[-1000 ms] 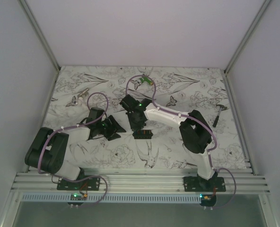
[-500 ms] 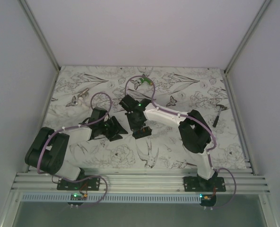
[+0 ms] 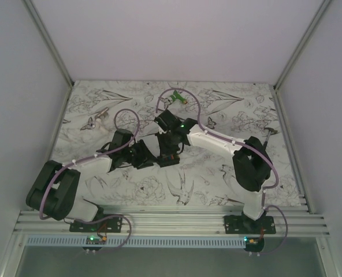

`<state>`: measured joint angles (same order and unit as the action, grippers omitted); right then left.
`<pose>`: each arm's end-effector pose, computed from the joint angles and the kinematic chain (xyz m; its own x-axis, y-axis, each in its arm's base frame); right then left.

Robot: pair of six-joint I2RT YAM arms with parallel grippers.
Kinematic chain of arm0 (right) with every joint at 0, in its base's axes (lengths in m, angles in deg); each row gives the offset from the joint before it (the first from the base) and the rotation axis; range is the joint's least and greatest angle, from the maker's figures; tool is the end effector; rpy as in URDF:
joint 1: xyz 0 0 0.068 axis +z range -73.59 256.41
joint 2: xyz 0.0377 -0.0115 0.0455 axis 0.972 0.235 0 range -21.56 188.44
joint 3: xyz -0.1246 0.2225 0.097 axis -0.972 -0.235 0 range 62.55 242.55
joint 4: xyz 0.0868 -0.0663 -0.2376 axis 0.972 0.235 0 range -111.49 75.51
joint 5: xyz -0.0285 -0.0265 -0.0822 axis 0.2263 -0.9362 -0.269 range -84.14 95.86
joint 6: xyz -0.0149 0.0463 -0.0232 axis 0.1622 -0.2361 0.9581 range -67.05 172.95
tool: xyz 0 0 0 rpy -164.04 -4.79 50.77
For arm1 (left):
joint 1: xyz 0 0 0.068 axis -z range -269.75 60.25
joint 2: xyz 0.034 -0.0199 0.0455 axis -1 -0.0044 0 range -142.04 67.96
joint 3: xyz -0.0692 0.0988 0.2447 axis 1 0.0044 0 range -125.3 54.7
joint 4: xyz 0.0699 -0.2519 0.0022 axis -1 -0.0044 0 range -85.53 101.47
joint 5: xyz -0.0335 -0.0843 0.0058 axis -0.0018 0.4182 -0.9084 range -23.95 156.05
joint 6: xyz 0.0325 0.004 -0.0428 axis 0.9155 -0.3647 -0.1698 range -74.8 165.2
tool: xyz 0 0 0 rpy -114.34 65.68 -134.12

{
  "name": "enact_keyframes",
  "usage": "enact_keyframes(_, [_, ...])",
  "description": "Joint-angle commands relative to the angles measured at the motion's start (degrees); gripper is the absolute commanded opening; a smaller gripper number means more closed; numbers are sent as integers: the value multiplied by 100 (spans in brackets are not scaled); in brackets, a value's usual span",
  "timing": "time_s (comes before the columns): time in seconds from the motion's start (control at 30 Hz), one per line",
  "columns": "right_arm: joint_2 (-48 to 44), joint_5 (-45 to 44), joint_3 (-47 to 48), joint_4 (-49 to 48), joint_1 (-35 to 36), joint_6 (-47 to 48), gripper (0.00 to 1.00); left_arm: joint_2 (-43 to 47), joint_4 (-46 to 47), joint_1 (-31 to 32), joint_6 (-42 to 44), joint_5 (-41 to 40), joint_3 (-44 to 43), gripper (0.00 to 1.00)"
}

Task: Snap on the fuse box
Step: Install the fuse at the fuse box base.

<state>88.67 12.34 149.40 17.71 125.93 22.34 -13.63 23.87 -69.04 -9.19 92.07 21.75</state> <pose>0.2634 0.3148 0.2220 -0.8980 -0.2727 -0.3453 -0.3860 0.8650 0.3206 0.2506 -0.1113 0.1678 -0.8493 -0.4600 -0.2589 -0.0717 0.5866 -0.8067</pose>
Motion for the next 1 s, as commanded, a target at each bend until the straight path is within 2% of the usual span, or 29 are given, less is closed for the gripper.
enact_keyframes(0.0, [-311,425,-90,-391,-55,107,0,-18,130,63,53,100,-104,40])
enact_keyframes(0.43, [-437,714,-297,-703,-112,123,0,-36,340,82,-70,272,-84,22])
enact_keyframes(0.97, [-611,826,-642,-1109,-257,97,0,-46,440,92,-210,486,3,24])
